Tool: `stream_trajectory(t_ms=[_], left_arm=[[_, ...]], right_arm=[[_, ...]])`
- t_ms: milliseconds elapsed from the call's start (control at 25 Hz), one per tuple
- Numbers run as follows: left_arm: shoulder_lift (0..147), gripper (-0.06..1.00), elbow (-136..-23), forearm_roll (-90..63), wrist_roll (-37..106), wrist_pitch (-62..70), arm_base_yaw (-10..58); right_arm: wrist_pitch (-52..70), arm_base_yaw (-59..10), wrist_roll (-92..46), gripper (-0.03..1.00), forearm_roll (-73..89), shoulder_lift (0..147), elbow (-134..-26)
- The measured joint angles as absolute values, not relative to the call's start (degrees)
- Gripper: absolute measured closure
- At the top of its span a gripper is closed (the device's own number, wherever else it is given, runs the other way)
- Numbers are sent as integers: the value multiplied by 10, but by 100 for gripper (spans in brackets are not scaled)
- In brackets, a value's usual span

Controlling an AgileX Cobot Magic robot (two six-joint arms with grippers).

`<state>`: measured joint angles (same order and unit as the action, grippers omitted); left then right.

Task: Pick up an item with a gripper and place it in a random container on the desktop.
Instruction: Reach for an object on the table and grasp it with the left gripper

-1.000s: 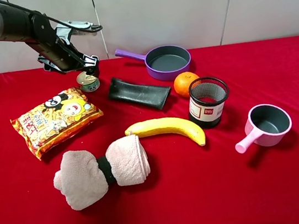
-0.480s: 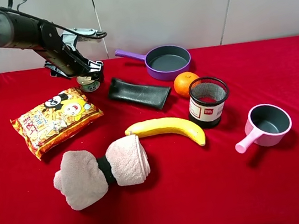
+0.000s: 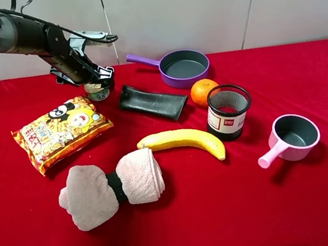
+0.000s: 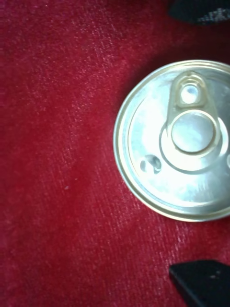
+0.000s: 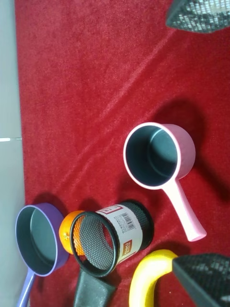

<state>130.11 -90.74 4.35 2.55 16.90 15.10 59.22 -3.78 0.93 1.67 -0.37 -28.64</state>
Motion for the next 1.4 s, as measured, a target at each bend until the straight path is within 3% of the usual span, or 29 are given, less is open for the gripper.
stream_trajectory(t_ms=[1400], left_arm=[[1335, -2, -907, 41, 27, 161, 151]], right_arm=[[592, -38, 9, 28, 17, -4, -286]])
